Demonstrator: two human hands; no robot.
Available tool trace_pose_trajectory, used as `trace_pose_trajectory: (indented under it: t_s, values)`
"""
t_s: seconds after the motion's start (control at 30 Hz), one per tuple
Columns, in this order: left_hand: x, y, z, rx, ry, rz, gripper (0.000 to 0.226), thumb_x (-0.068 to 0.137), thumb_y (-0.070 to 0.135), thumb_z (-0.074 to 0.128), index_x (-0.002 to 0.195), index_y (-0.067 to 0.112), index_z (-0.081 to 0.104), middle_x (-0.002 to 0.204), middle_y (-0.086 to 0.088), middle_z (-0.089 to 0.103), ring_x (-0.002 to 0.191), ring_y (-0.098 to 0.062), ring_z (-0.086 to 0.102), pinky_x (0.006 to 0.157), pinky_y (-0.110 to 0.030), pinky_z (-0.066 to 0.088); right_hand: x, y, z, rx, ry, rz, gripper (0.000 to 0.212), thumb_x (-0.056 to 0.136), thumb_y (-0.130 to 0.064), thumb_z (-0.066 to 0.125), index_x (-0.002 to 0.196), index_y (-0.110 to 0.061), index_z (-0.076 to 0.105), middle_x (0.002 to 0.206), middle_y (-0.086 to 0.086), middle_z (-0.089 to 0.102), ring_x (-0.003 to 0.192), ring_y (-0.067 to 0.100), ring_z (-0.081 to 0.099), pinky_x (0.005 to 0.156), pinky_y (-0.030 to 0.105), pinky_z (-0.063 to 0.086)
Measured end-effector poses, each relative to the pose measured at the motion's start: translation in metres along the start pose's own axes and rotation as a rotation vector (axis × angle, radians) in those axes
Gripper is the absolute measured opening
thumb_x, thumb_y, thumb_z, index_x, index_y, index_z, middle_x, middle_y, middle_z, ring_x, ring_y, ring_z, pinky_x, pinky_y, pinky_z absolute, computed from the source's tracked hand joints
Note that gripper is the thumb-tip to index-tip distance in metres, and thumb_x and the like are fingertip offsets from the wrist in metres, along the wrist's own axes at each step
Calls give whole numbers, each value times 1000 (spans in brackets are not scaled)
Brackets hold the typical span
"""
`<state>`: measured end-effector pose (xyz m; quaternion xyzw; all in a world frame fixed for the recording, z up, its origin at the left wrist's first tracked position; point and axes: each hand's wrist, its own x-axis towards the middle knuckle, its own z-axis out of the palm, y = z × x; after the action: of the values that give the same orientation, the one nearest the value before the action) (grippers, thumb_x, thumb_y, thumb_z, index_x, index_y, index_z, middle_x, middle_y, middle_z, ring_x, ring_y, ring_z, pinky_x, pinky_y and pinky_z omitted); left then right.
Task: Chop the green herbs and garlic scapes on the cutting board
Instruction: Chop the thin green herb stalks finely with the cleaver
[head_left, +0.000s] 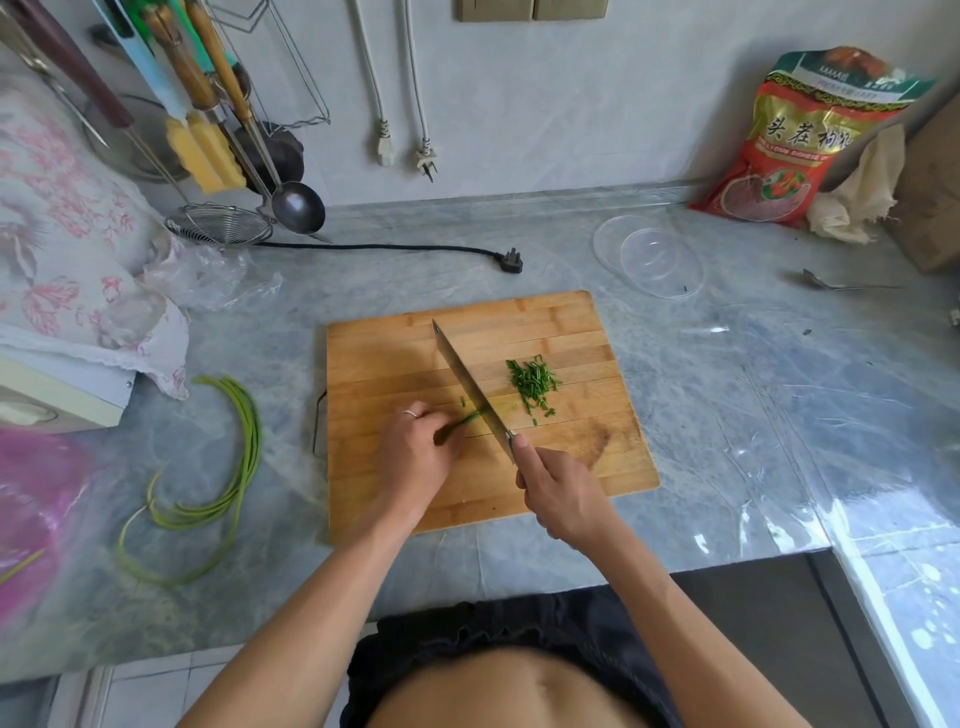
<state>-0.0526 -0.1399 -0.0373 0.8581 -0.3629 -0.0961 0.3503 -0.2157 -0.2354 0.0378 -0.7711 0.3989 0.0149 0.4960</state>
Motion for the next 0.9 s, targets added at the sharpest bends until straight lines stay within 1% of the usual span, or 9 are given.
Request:
trace_pose_trajectory:
  t_s: [0.03, 0.13, 0.2, 0.33, 0.43, 0.53, 0.7, 0.8, 0.9]
  values:
    - [-1, 1, 3, 36, 15, -6, 14, 87, 32, 72, 98, 27, 78, 93, 3, 69, 85, -20, 61, 69, -38, 51, 0, 0, 0, -27, -2, -17, 72, 101, -55, 30, 81, 9, 58, 57, 0, 53, 47, 10, 46, 46, 15, 35]
    - [-2, 1, 8, 94, 44, -16, 13, 88, 34, 69, 97, 31, 78, 91, 2, 67, 86, -23, 59, 72, -41, 50, 1, 3, 1, -80, 8, -68, 67, 103, -48, 31, 83, 10, 58, 70, 19, 62, 63, 29, 56, 55, 15, 37]
    - [-3, 1, 11, 115, 46, -23, 13, 88, 34, 68, 96, 31, 78, 90, 2, 66, 85, -23, 58, 73, -41, 49, 3, 4, 3, -89, 21, -86, 68, 103, -48, 31, 83, 11, 58, 80, 26, 63, 75, 37, 57, 61, 21, 38]
    - [-3, 5, 13, 159, 45, -57, 14, 88, 35, 67, 97, 33, 77, 92, 2, 66, 88, -25, 57, 75, -41, 47, 6, 4, 4, -118, 13, -98, 69, 102, -51, 30, 81, 9, 57, 80, 25, 64, 75, 36, 57, 67, 37, 42]
    - [-5, 9, 13, 183, 54, -63, 15, 88, 36, 65, 96, 31, 76, 90, 0, 64, 87, -26, 55, 76, -41, 44, 7, 4, 4, -134, 1, -114, 66, 104, -46, 29, 81, 10, 56, 79, 27, 62, 74, 40, 57, 67, 41, 40]
    - [-6, 13, 14, 189, 74, -82, 12, 86, 35, 69, 93, 28, 76, 88, -1, 63, 85, -26, 54, 76, -40, 43, 8, 3, 4, -158, -5, -111, 67, 102, -49, 29, 79, 8, 55, 76, 26, 62, 71, 39, 56, 66, 44, 42]
    - [-5, 13, 16, 157, 90, -84, 11, 84, 35, 72, 90, 27, 76, 83, -1, 63, 81, -26, 53, 75, -39, 43, 9, 1, 6, -299, -53, -75, 61, 98, -55, 17, 83, -9, 54, 74, 12, 57, 69, 26, 51, 67, 35, 40]
    - [-3, 11, 17, 137, 95, -88, 13, 84, 36, 69, 90, 28, 77, 81, -1, 63, 81, -26, 54, 75, -38, 42, 11, 1, 10, -327, -53, -62, 59, 98, -55, 15, 84, -12, 53, 77, 12, 59, 71, 27, 53, 69, 38, 44]
    - [-4, 10, 20, 129, 110, -92, 9, 84, 34, 71, 87, 28, 78, 81, 0, 64, 80, -25, 54, 75, -38, 40, 12, 2, 11, -339, -62, -50, 60, 98, -56, 14, 84, -12, 52, 76, 12, 59, 71, 28, 54, 69, 39, 46]
